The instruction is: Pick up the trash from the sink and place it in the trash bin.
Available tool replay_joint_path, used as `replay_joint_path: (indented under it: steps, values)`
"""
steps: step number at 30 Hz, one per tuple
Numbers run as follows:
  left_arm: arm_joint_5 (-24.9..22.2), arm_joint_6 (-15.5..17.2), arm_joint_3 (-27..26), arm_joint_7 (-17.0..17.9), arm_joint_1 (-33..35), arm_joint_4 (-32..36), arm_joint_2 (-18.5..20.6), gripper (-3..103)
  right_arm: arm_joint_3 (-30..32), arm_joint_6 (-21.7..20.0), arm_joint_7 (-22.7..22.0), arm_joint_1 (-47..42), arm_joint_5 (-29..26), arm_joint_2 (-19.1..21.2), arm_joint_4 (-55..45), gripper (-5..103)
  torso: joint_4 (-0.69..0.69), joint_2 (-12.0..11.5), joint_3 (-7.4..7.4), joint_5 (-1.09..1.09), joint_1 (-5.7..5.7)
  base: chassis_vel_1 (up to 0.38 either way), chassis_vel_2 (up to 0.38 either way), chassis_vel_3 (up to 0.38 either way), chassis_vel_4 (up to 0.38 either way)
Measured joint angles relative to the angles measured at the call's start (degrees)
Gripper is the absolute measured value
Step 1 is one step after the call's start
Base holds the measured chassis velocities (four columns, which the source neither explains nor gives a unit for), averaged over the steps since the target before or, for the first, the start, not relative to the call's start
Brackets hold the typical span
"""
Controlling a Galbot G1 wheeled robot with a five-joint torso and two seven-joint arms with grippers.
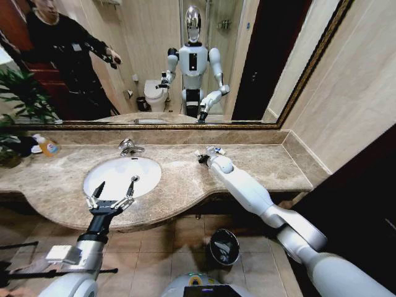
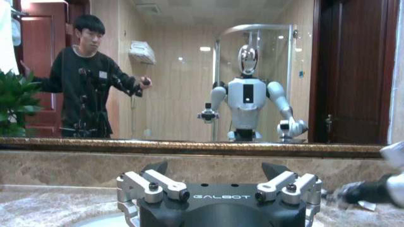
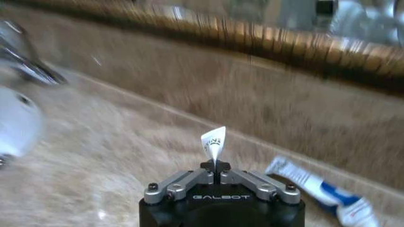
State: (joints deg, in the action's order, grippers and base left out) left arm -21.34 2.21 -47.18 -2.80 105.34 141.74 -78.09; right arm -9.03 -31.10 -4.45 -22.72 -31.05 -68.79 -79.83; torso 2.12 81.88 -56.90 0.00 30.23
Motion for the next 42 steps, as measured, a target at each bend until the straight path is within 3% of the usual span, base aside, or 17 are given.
replay_joint_path:
  steps: [6, 8, 9, 11, 14, 16, 17, 19, 20, 22, 26, 28, 32, 34, 35, 37, 42]
  values:
    - [0.0, 0.0, 0.0, -0.01, 0.0, 0.0, 0.0, 100, 10.91, -3.14, 7.55, -11.14, -2.94, 10.27, -18.92, 0, 0.0, 0.0, 0.01, 0.01, -0.02, 0.0, 0.0, 0.0, 0.0]
    - [0.0, 0.0, 0.0, 0.01, 0.0, 0.0, 0.0, 100, 17.72, -3.08, 15.49, -18.67, -1.91, 16.52, -22.73, 0, -0.01, 0.0, 0.01, 0.03, -0.02, 0.0, 0.0, 0.0, 0.0]
    - [0.0, 0.0, 0.0, 0.01, 0.0, 0.0, 0.0, 100, 17.72, -3.08, 15.49, -18.67, -1.91, 16.52, -22.73, 0, -0.01, 0.0, 0.01, 0.03, -0.02, 0.0, 0.0, 0.0, 0.0]
    - [0.0, 0.0, 0.0, 0.01, -0.01, 0.0, 0.0, 100, 26.61, 0.52, 24.78, -28.69, -1.92, 21.0, -22.4, 0, -0.04, 0.01, 0.01, 0.03, -0.02, 0.0, 0.0, 0.0, 0.0]
    - [0.0, 0.0, 0.0, -0.01, 0.0, 0.0, -0.01, 100, 29.43, 2.72, 27.46, -31.53, -1.92, 21.74, -21.66, 0, -0.03, 0.0, 0.01, 0.04, -0.02, 0.0, 0.0, 0.0, 0.0]
    - [0.0, 0.0, 0.0, -0.01, -0.01, 0.0, 0.0, 100, 37.15, 7.52, 37.56, -38.26, -2.53, 22.79, -19.71, 0, -0.04, 0.01, 0.01, 0.04, -0.02, 0.0, 0.0, 0.0, 0.0]
    - [0.0, 0.0, 0.0, -0.01, -0.01, 0.0, 0.0, 100, 37.15, 7.52, 37.56, -38.26, -2.53, 22.79, -19.71, 0, -0.04, 0.01, 0.01, 0.04, -0.02, 0.0, 0.0, 0.0, 0.0]
    - [0.0, 0.0, 0.0, 0.01, 0.0, 0.0, 0.0, 100, 41.17, 12.28, 49.34, -42.25, -4.71, 23.37, -17.38, 0, -0.02, 0.01, 0.01, 0.03, -0.02, 0.0, 0.0, 0.0, 0.0]
    - [0.0, 0.0, 0.0, 0.01, 0.0, 0.0, 0.0, 100, 41.17, 12.28, 49.34, -42.25, -4.71, 23.37, -17.38, 0, -0.02, 0.01, 0.01, 0.03, -0.02, 0.0, 0.0, 0.0, 0.0]
    - [0.0, 0.0, 0.01, 0.0, 0.0, 0.0, 0.0, 100, 43.49, 18.44, 61.2, -45.8, -5.2, 23.62, -14.25, 0, -0.01, 0.01, 0.01, -0.01, -0.01, 0.0, 0.0, 0.0, 0.0]
    - [0.0, 0.0, 0.01, 0.0, 0.0, 0.0, 0.0, 100, 44.26, 25.93, 70.63, -48.56, -6.22, 22.9, -10.82, 0, -0.01, 0.0, 0.01, 0.02, -0.01, 0.0, 0.0, 0.0, 0.0]
    - [0.0, 0.0, 0.01, 0.0, -0.01, 0.0, -0.01, 100, 45.26, 30.3, 80.37, -50.58, -3.34, 21.23, -7.88, 0, -0.01, 0.01, 0.01, -0.02, -0.01, 0.0, 0.0, 0.0, 0.0]
    - [0.0, 0.0, 0.01, 0.0, -0.01, 0.0, -0.01, 100, 44.6, 33.53, 79.82, -52.53, 1.23, 19.26, -5.97, 0, -0.02, 0.01, 0.01, -0.03, -0.01, 0.0, 0.0, 0.0, 0.0]
    - [0.0, 0.0, 0.01, 0.0, -0.01, 0.0, 0.0, 100, 40.96, 37.22, 68.85, -53.24, 5.93, 15.38, -2.42, 0, -0.02, 0.0, 0.01, -0.01, -0.01, 0.0, 0.0, 0.0, 0.0]
    - [0.0, 0.0, 0.01, 0.0, -0.01, 0.0, 0.0, 100, 40.96, 37.22, 68.85, -53.24, 5.93, 15.38, -2.42, 0, -0.02, 0.0, 0.01, -0.01, -0.01, 0.0, 0.0, 0.0, 0.0]
    - [0.0, 0.0, 0.01, 0.0, -0.01, 0.0, 0.0, 100, 36.02, 42.07, 51.47, -52.17, 11.84, 10.5, 3.71, 0, -0.02, 0.0, 0.0, 0.02, -0.01, 0.0, 0.0, 0.0, 0.0]
    - [0.0, 0.0, 0.01, -0.01, -0.01, 0.0, 0.0, 100, 34.99, 43.87, 43.52, -49.1, 22.41, 4.39, 12.05, 0, 0.0, 0.0, 0.0, -0.03, -0.01, 0.0, 0.0, 0.0, 0.0]
